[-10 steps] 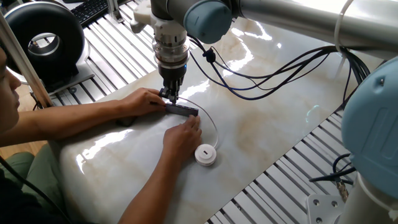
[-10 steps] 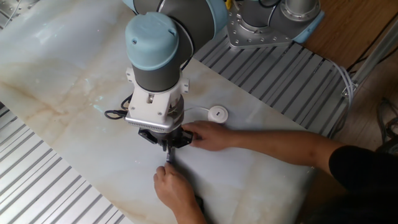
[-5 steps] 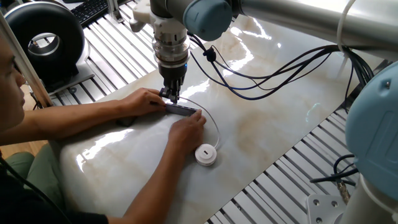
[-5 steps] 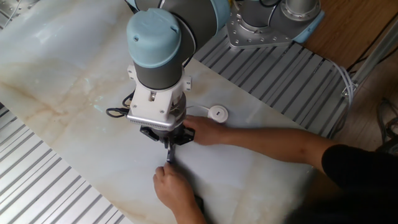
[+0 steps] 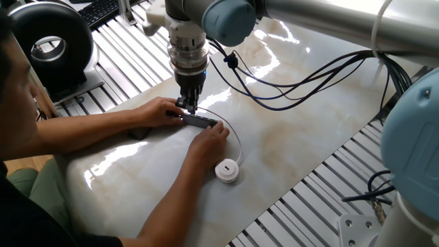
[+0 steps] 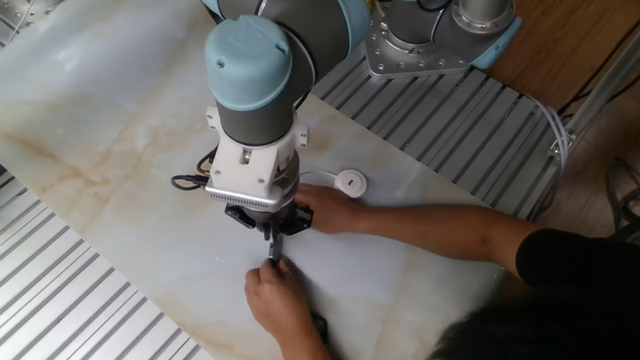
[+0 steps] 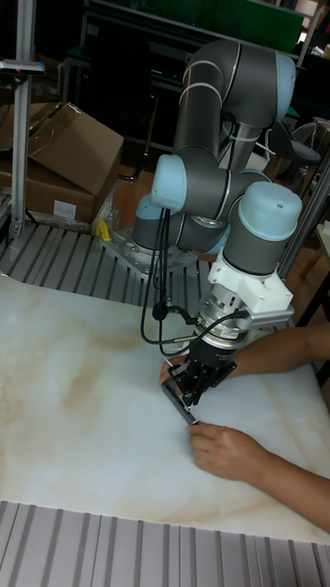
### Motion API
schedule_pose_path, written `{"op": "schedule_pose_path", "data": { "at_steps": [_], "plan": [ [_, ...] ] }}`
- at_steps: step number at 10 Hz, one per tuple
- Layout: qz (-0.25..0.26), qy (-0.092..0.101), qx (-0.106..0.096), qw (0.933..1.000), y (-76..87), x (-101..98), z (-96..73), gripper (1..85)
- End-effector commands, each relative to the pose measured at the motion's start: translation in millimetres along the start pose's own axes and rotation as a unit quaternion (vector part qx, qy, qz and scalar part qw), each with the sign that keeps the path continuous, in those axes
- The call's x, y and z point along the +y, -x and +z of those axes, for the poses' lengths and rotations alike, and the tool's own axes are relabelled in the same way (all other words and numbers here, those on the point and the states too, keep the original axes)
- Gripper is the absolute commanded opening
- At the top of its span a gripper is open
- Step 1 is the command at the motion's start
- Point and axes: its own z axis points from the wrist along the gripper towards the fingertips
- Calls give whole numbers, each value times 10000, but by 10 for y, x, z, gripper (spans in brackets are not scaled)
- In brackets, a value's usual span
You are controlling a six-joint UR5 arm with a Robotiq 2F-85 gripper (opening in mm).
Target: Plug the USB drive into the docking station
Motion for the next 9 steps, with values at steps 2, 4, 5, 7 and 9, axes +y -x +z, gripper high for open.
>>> {"op": "schedule_pose_path", "data": {
  "at_steps": [2, 4, 5, 7, 9],
  "plan": [
    [-6, 47, -41, 10000, 34, 6, 24, 13],
    [-113, 85, 35, 9999, -6, 27, 21, 13],
    [-136, 86, 52, 9999, -17, 32, 9, 13],
    [-143, 120, 34, 9998, -1, 32, 1, 13],
    [-128, 93, 48, 9999, -1, 24, 4, 13]
  ]
}}
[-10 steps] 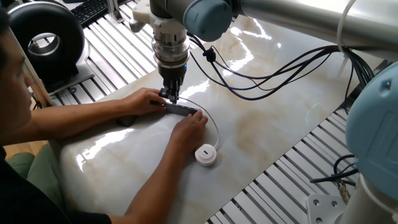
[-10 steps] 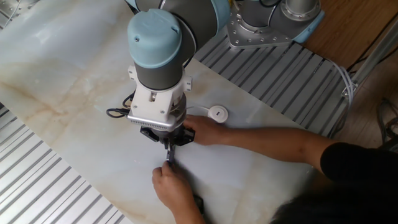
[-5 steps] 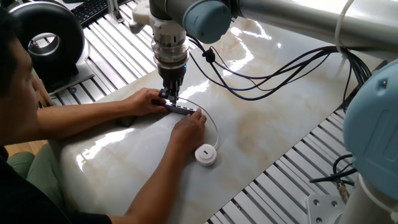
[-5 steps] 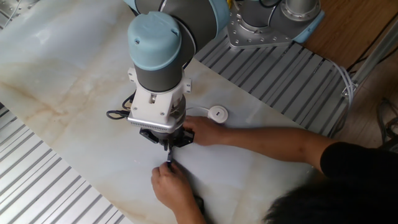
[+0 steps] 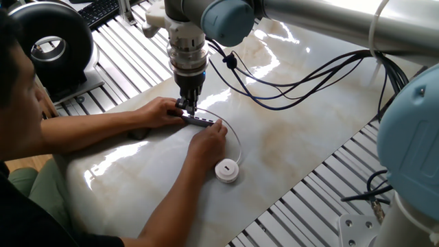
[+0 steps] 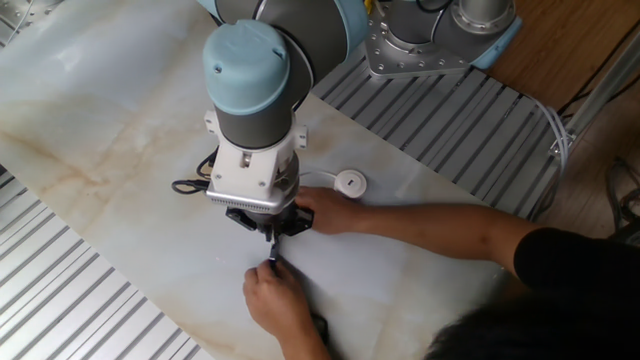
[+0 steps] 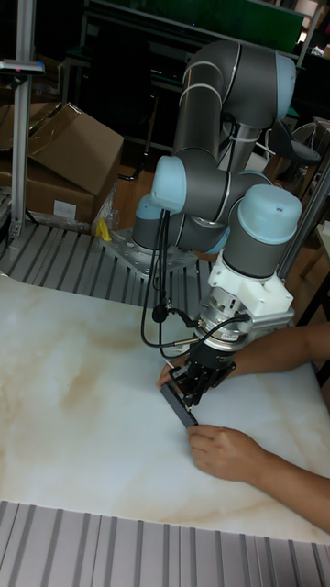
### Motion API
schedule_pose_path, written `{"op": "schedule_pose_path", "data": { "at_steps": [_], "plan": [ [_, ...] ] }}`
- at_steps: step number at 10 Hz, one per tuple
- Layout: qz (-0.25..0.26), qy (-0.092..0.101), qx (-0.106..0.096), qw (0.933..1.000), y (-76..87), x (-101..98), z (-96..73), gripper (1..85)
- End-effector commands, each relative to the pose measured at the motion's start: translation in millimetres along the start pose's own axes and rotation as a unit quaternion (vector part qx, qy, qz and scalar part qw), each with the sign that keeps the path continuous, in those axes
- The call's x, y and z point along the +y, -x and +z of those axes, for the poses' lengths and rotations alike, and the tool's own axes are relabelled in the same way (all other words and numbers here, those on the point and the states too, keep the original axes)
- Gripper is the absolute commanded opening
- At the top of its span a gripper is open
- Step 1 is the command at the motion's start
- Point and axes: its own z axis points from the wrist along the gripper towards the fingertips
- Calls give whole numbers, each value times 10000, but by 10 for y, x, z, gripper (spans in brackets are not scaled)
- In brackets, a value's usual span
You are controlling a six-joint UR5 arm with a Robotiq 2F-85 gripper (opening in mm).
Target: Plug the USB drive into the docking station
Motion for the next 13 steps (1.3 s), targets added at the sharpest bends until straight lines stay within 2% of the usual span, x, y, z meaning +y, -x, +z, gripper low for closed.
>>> {"op": "schedule_pose_path", "data": {
  "at_steps": [1, 13],
  "plan": [
    [42, 45, -20, 10000, 20, 14, 1, 13],
    [150, 63, -21, 9999, 22, 75, 7, 13]
  ]
}}
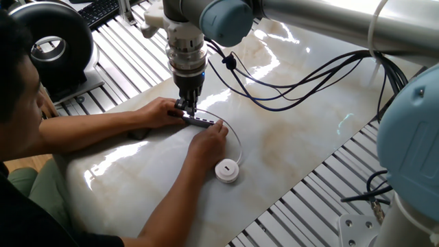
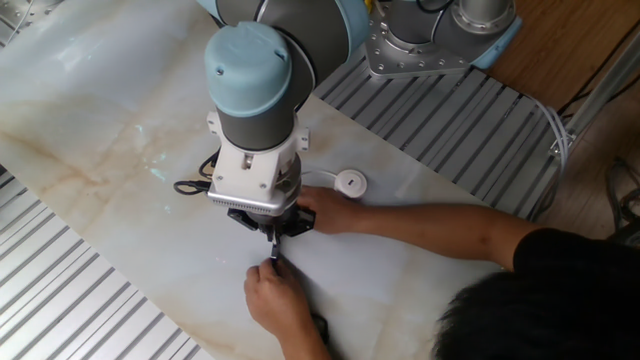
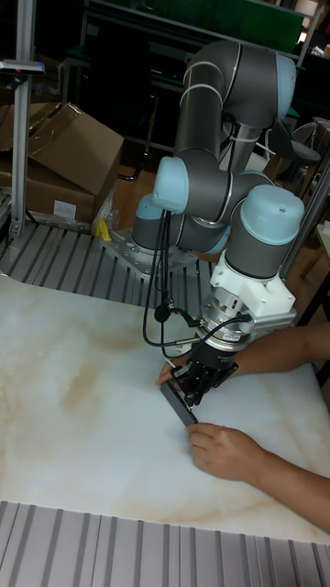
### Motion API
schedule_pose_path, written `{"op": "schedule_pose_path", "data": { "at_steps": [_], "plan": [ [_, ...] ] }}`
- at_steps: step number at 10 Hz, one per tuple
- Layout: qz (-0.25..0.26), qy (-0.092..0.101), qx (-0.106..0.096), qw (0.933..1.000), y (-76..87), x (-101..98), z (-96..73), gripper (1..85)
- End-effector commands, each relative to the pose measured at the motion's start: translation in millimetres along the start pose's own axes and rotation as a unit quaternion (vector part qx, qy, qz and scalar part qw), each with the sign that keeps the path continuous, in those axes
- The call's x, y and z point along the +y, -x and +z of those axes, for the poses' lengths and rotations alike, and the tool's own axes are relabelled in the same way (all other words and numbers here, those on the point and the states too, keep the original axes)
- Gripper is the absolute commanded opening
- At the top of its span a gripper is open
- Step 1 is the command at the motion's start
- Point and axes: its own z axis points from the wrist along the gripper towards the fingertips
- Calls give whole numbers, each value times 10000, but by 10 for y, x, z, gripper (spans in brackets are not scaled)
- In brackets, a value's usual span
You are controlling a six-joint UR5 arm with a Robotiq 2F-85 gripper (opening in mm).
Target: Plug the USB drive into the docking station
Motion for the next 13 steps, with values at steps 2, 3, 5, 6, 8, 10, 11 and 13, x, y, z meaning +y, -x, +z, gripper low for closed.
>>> {"op": "schedule_pose_path", "data": {
  "at_steps": [2, 3, 5, 6, 8, 10, 11, 13],
  "plan": [
    [22, 43, -27, 10000, 11, 8, -19, 13],
    [14, 50, -31, 10000, 12, 8, -23, 13],
    [14, 29, -72, 10000, 32, -9, -14, 13],
    [14, 22, -85, 10000, 40, -17, -6, 13],
    [6, -5, -71, 10000, 32, -28, 0, 13],
    [6, -9, -78, 10000, 35, -31, -1, 13],
    [6, -9, -78, 10000, 35, -31, -2, 13],
    [22, 43, -62, 10000, 18, 3, -43, 13]
  ]
}}
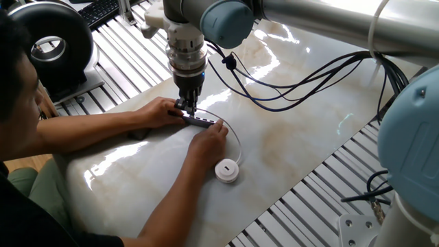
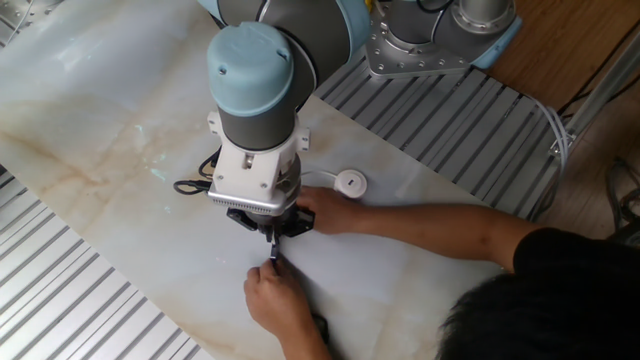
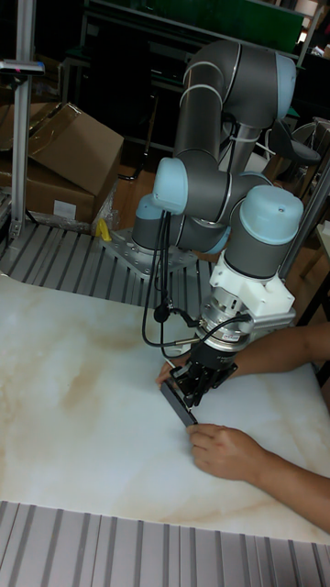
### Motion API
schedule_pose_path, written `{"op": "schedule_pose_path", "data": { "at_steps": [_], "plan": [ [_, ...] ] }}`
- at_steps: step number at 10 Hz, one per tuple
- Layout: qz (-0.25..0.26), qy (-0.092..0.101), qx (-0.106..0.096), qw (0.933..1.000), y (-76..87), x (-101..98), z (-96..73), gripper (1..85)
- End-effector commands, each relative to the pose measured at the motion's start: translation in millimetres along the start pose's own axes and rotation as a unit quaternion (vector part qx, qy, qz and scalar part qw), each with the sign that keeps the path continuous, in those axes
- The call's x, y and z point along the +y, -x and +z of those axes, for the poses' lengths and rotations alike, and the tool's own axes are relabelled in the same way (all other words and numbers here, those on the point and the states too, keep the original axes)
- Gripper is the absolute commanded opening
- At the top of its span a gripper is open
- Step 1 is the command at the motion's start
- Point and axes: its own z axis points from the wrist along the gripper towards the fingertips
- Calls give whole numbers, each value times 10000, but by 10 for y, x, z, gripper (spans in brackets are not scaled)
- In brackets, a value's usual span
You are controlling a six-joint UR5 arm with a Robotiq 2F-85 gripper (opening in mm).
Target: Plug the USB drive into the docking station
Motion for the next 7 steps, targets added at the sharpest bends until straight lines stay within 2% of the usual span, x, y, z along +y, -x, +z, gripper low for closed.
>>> {"op": "schedule_pose_path", "data": {
  "at_steps": [1, 5, 7],
  "plan": [
    [43, 99, -24, 9999, 0, 43, -59, 13],
    [97, 30, -109, 9999, 68, 23, 57, 13],
    [43, 58, -38, 10000, 27, 23, -47, 13]
  ]
}}
